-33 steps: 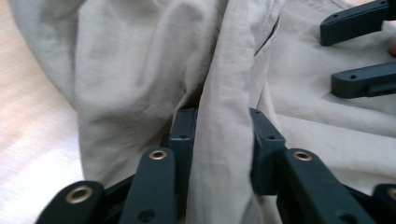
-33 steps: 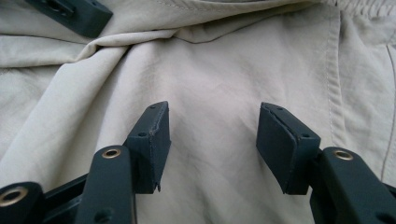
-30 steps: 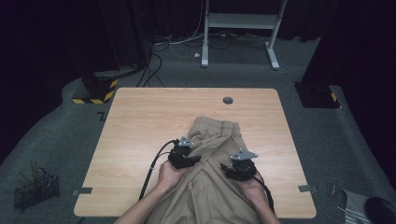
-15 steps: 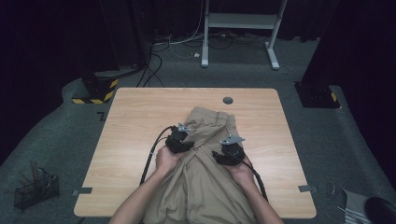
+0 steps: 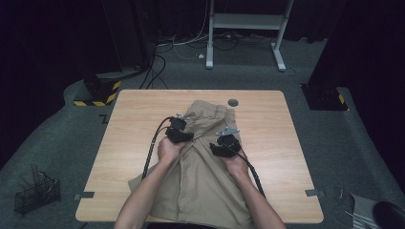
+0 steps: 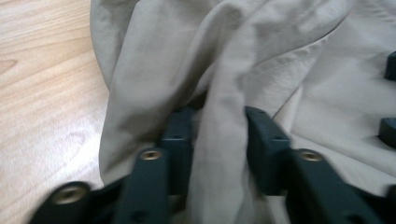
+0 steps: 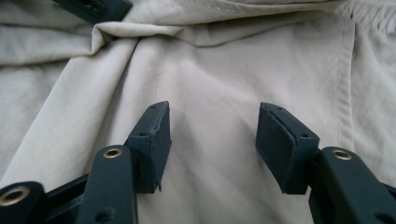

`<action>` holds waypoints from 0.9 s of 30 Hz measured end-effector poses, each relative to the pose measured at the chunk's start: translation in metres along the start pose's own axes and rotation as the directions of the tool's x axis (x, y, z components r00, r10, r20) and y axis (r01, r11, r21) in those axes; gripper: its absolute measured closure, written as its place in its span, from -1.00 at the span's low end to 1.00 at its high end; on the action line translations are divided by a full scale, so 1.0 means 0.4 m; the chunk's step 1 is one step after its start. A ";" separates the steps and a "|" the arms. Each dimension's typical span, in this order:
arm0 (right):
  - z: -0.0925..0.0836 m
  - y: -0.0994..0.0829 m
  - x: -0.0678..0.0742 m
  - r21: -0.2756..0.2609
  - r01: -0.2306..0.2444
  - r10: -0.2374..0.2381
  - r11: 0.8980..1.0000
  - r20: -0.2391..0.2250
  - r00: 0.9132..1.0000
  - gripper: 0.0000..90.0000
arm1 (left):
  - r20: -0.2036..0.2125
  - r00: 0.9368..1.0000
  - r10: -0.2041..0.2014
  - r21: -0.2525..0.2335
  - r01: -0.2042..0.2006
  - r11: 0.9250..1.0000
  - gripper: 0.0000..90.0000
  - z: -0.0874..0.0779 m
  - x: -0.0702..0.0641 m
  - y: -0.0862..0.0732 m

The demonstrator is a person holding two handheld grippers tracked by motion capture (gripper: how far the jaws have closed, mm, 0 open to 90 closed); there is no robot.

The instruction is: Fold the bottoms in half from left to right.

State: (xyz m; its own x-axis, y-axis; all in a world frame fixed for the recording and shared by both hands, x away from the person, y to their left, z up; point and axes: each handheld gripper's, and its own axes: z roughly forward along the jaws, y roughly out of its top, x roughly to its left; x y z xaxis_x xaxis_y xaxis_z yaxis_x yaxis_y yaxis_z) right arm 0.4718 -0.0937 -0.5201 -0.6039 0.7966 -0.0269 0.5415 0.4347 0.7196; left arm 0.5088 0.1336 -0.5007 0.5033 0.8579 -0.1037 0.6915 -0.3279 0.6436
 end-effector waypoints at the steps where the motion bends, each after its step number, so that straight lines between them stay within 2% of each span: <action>1: -0.009 -0.004 0.001 -0.008 -0.009 0.009 1.000 -0.010 1.000 0.00 | 0.011 1.000 0.008 -0.014 -0.008 1.000 0.22 -0.018 -0.001 -0.006; 4: -0.059 -0.020 0.006 -0.046 -0.001 0.000 0.999 -0.026 1.000 0.00 | 0.027 0.999 0.025 -0.051 -0.024 0.998 0.10 -0.064 -0.002 -0.018; 7: -0.104 -0.042 0.001 -0.057 0.002 -0.004 0.998 -0.033 0.999 0.00 | 0.040 0.999 0.027 -0.060 -0.024 0.998 0.08 -0.109 0.005 -0.032; 10: -0.136 -0.070 -0.005 -0.055 0.013 -0.015 0.998 -0.029 0.999 0.00 | 0.059 0.998 0.015 -0.056 -0.012 0.998 0.13 -0.140 0.012 -0.053; 12: -0.154 -0.091 -0.008 -0.052 0.021 -0.022 0.998 -0.017 1.000 0.00 | 0.073 0.997 0.015 -0.034 -0.013 0.999 0.20 -0.146 0.017 -0.067; 16: -0.175 -0.125 -0.013 -0.060 0.012 -0.011 0.998 0.004 1.000 0.01 | 0.094 0.995 0.023 0.001 -0.023 1.000 0.48 -0.139 0.022 -0.082; 18: -0.174 -0.136 -0.017 -0.059 0.001 -0.001 0.998 0.000 1.000 0.01 | 0.105 0.994 0.024 -0.008 -0.024 1.000 0.74 -0.139 0.021 -0.082; 20: -0.170 -0.141 -0.017 -0.043 -0.012 0.012 0.999 -0.010 1.000 0.02 | 0.123 0.992 0.026 -0.019 -0.024 1.000 0.90 -0.146 0.016 -0.079; 24: -0.156 -0.149 -0.005 -0.017 0.006 -0.006 1.000 -0.020 1.000 0.02 | 0.187 0.982 0.028 -0.078 -0.013 0.997 0.94 -0.181 -0.003 -0.059; 27: -0.148 -0.151 0.003 -0.021 0.012 -0.013 1.000 -0.021 1.000 0.02 | 0.261 0.965 0.030 -0.137 0.006 0.990 0.95 -0.211 -0.030 -0.033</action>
State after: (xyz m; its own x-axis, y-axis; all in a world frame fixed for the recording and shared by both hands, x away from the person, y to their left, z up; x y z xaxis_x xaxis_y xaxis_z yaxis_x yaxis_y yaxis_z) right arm 0.4038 -0.1440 -0.5223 -0.6231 0.7819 -0.0212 0.5216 0.4356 0.7336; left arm 0.4501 0.1611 -0.4440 0.6420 0.7143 -0.2786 0.6168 -0.2652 0.7411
